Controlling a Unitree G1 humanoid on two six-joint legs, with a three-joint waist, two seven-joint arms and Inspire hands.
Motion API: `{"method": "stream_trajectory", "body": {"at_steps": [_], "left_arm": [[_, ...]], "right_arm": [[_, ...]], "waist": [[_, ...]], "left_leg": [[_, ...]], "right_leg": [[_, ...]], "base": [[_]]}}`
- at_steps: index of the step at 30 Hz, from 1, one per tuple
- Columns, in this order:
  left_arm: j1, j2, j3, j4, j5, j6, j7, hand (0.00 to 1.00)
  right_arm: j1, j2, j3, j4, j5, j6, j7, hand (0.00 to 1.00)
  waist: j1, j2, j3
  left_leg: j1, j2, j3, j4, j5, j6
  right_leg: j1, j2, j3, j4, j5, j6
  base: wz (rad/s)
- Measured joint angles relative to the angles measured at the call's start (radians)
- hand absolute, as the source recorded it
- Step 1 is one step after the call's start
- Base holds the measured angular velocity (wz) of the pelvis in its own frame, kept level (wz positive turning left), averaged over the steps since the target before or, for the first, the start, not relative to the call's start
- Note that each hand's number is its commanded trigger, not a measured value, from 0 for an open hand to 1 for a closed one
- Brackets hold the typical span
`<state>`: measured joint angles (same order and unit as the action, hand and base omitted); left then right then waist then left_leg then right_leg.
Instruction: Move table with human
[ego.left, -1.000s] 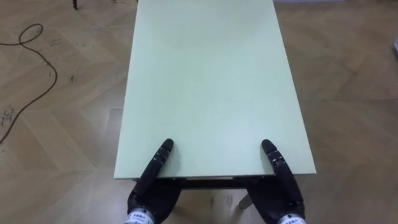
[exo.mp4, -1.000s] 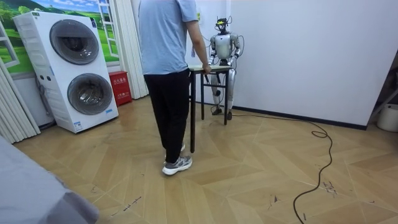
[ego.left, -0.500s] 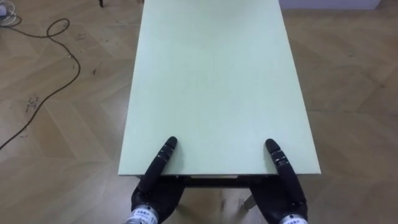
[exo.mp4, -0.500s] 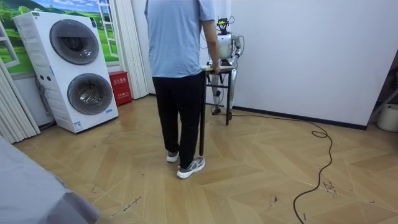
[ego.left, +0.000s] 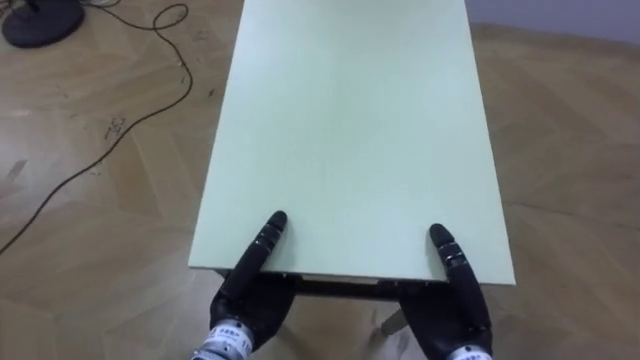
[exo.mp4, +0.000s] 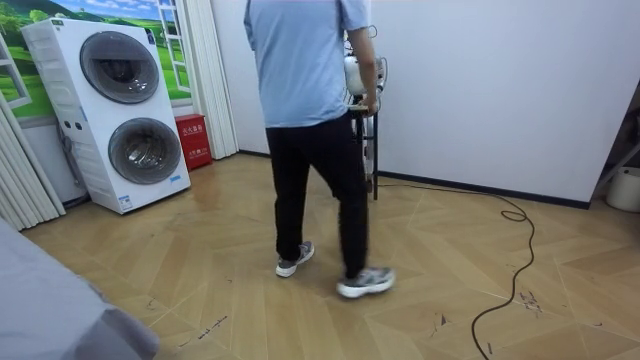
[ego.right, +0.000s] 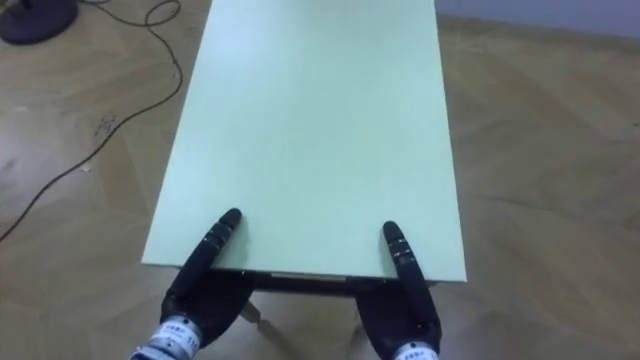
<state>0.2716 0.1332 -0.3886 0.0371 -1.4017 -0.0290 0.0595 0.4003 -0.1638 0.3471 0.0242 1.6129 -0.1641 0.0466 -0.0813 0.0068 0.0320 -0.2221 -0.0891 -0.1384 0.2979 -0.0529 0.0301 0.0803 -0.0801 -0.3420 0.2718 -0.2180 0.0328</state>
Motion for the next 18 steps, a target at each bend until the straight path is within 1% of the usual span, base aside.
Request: {"method": "stream_trajectory", "body": {"at_steps": [1,2,3,4,5,6,7,8,9,10,11,12,13,14,17,18], "left_arm": [[-0.002,0.003,-0.008,0.0,0.001,-0.001,0.002,1.0],[-0.013,0.015,-0.017,0.001,0.004,-0.004,0.002,1.0],[-0.039,0.004,-0.016,0.013,0.005,-0.003,0.0,1.0],[-0.043,-0.008,-0.014,0.015,0.01,-0.001,0.002,1.0],[-0.032,-0.022,-0.001,0.021,0.017,0.003,-0.004,1.0],[-0.025,-0.022,0.003,0.02,0.015,0.005,-0.012,1.0],[-0.025,-0.022,0.004,0.02,0.006,0.014,-0.013,1.0],[-0.027,-0.023,0.008,0.022,-0.001,0.017,-0.013,1.0],[-0.028,-0.027,0.011,0.022,-0.002,0.02,-0.013,1.0],[-0.03,-0.028,0.012,0.023,-0.002,0.021,-0.013,1.0],[-0.03,-0.03,0.013,0.024,-0.002,0.022,-0.012,1.0],[-0.03,-0.029,0.013,0.026,-0.001,0.022,-0.012,1.0],[-0.03,-0.03,0.013,0.026,0.0,0.022,-0.012,1.0],[-0.031,-0.03,0.014,0.026,-0.001,0.016,-0.012,1.0],[-0.031,-0.035,0.013,0.026,0.004,0.008,-0.012,1.0],[-0.031,-0.035,0.014,0.026,0.013,0.008,-0.012,1.0]], "right_arm": [[0.008,0.002,-0.002,0.0,-0.001,-0.004,0.003,1.0],[0.021,0.015,-0.007,0.0,-0.003,-0.011,0.018,1.0],[0.018,0.008,-0.016,-0.012,-0.004,-0.017,0.025,1.0],[0.008,0.005,-0.026,-0.013,-0.004,-0.017,0.026,1.0],[-0.005,-0.01,-0.028,-0.013,-0.004,-0.009,0.018,1.0],[-0.009,-0.013,-0.027,-0.013,-0.007,-0.008,0.016,1.0],[-0.012,-0.013,-0.028,-0.013,-0.011,-0.01,0.01,1.0],[-0.015,-0.013,-0.029,-0.014,-0.013,-0.009,0.01,1.0],[-0.02,-0.013,-0.03,-0.014,-0.013,-0.007,0.006,1.0],[-0.02,-0.013,-0.031,-0.014,-0.013,-0.004,0.004,1.0],[-0.022,-0.014,-0.039,-0.014,-0.015,0.009,-0.001,1.0],[-0.024,-0.015,-0.04,-0.014,-0.017,0.013,-0.005,1.0],[-0.024,-0.015,-0.04,-0.014,-0.017,0.013,-0.005,1.0],[-0.028,-0.015,-0.038,-0.014,-0.017,0.014,-0.005,1.0],[-0.029,-0.013,-0.043,-0.014,-0.017,0.019,-0.005,1.0],[-0.029,-0.012,-0.046,-0.014,-0.017,0.025,-0.005,1.0]], "waist": [[-0.002,0.002,0.0006],[-0.011,-0.004,-0.002],[-0.029,-0.006,0.0],[-0.032,0.003,0.0028],[-0.023,0.012,0.001],[-0.02,0.013,0.0005],[-0.021,0.019,-0.001],[-0.028,0.026,0.0004],[-0.033,0.031,0.0015],[-0.036,0.032,0.0015],[-0.04,0.03,0.0019],[-0.034,0.031,0.0015],[-0.026,0.033,0.0011],[-0.014,0.033,0.0009],[0.0,0.035,-0.0003],[0.004,0.034,-0.0002]], "left_leg": [[0.001,0.001,-0.03,-0.009,0.01,-0.006],[-0.001,-0.013,-0.09,-0.054,0.049,-0.027],[-0.009,-0.031,-0.103,-0.119,0.103,-0.044],[-0.018,-0.015,-0.048,-0.113,0.096,-0.038],[-0.016,0.042,0.15,-0.021,0.011,-0.027],[-0.009,0.07,0.226,0.028,-0.031,-0.03],[0.005,0.12,0.326,0.1,-0.091,-0.037],[0.026,0.159,0.368,0.119,-0.127,-0.05],[0.048,0.18,0.381,0.099,-0.151,-0.06],[0.061,0.184,0.383,0.081,-0.153,-0.058],[0.075,0.181,0.389,0.048,-0.149,-0.053],[0.077,0.178,0.398,0.032,-0.13,-0.038],[0.078,0.175,0.398,0.028,-0.128,-0.035],[0.077,0.166,0.393,0.022,-0.125,-0.03],[0.08,0.147,0.385,0.005,-0.117,-0.018],[0.08,0.146,0.384,0.005,-0.117,-0.018]], "right_leg": [[-0.011,0.015,0.043,-0.001,-0.003,-0.028],[-0.024,0.076,0.183,-0.091,0.001,-0.087],[-0.058,0.083,0.216,-0.138,0.029,-0.115],[-0.072,0.069,0.183,-0.128,0.026,-0.118],[-0.077,0.063,0.133,-0.116,0.027,-0.118],[-0.075,0.062,0.106,-0.117,0.027,-0.119],[-0.075,0.065,0.031,-0.117,0.027,-0.12],[-0.078,0.073,-0.042,-0.114,0.028,-0.121],[-0.081,0.081,-0.081,-0.103,0.028,-0.121],[-0.081,0.083,-0.089,-0.099,0.028,-0.121],[-0.079,0.076,-0.098,-0.091,0.028,-0.121],[-0.079,0.069,-0.095,-0.079,0.026,-0.118],[-0.081,0.066,-0.09,-0.075,0.025,-0.116],[-0.087,0.059,-0.07,-0.064,0.02,-0.107],[-0.095,0.044,-0.064,-0.043,0.018,-0.104],[-0.096,0.041,-0.064,-0.036,0.017,-0.101]], "base": [[0.96],[1.17],[1.2],[0.63],[0.11],[0.18],[0.61],[0.87],[0.75],[0.65],[0.5],[0.37],[0.15],[0.14],[0.18],[0.16]]}}
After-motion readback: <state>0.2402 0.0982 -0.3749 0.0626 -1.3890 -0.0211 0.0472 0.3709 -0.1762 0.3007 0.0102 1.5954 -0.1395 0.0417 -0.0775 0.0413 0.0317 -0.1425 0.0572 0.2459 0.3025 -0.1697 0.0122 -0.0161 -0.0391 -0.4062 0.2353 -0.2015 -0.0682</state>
